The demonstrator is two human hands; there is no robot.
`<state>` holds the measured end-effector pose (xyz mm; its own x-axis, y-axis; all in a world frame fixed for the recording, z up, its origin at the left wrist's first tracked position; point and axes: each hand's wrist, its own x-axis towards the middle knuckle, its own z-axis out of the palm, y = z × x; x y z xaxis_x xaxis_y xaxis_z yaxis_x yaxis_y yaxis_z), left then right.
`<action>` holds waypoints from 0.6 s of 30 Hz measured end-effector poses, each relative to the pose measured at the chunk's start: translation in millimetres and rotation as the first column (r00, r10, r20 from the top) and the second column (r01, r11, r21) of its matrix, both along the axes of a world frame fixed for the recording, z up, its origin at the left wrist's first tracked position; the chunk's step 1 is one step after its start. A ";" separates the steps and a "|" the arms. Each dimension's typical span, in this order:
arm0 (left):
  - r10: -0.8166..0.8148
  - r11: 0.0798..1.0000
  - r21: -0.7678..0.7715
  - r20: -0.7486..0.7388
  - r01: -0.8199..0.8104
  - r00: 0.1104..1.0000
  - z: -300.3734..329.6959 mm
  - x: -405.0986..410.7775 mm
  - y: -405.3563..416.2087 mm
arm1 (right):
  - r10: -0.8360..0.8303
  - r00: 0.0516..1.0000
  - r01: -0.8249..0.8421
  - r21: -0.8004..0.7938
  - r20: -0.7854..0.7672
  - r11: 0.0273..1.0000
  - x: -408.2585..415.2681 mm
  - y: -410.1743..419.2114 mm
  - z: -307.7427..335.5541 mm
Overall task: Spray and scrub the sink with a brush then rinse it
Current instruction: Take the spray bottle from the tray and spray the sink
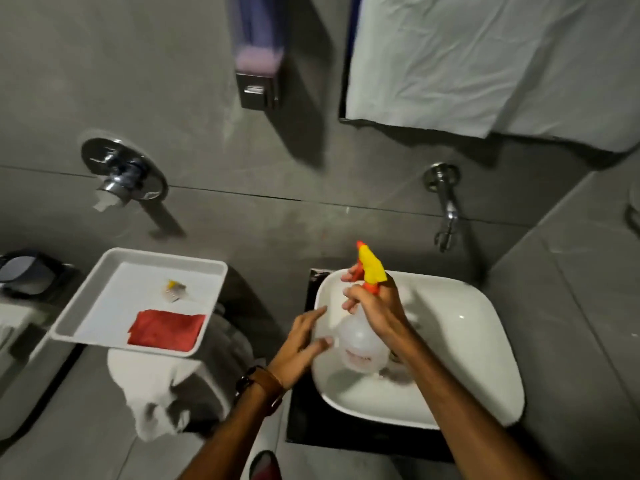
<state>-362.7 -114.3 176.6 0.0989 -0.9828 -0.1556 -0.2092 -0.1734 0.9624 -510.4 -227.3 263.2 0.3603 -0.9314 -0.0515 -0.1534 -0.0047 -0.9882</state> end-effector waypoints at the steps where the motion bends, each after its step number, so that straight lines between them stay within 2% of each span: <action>1: 0.079 0.997 0.000 0.101 -0.079 0.992 -6.8 -8.6 -6.6 | -0.010 1.000 0.011 0.039 -0.028 0.999 -26.7 0.6 -1.1; 4: 0.235 0.968 -0.004 0.371 -0.252 0.898 -28.0 -33.3 -21.6 | -0.011 0.988 0.035 0.152 -0.153 0.988 -98.2 12.5 -4.1; 7: 0.206 0.973 -0.001 0.472 -0.233 0.857 -53.2 -48.9 -28.1 | 0.035 0.965 0.030 0.240 -0.261 0.970 -152.4 33.2 -13.2; 11: 0.251 0.955 0.007 0.508 -0.296 0.824 -72.5 -59.3 -34.6 | 0.089 0.919 0.072 0.385 -0.385 0.920 -190.2 63.4 -27.5; 14: 0.307 0.933 0.003 0.517 -0.360 0.799 -77.9 -60.4 -36.5 | 0.111 0.858 0.126 0.415 -0.502 0.901 -195.2 78.6 -37.9; 18: 0.327 0.930 -0.018 0.500 -0.367 0.802 -81.6 -61.7 -34.0 | 0.095 0.791 0.201 0.404 -0.604 0.892 -184.5 83.8 -40.4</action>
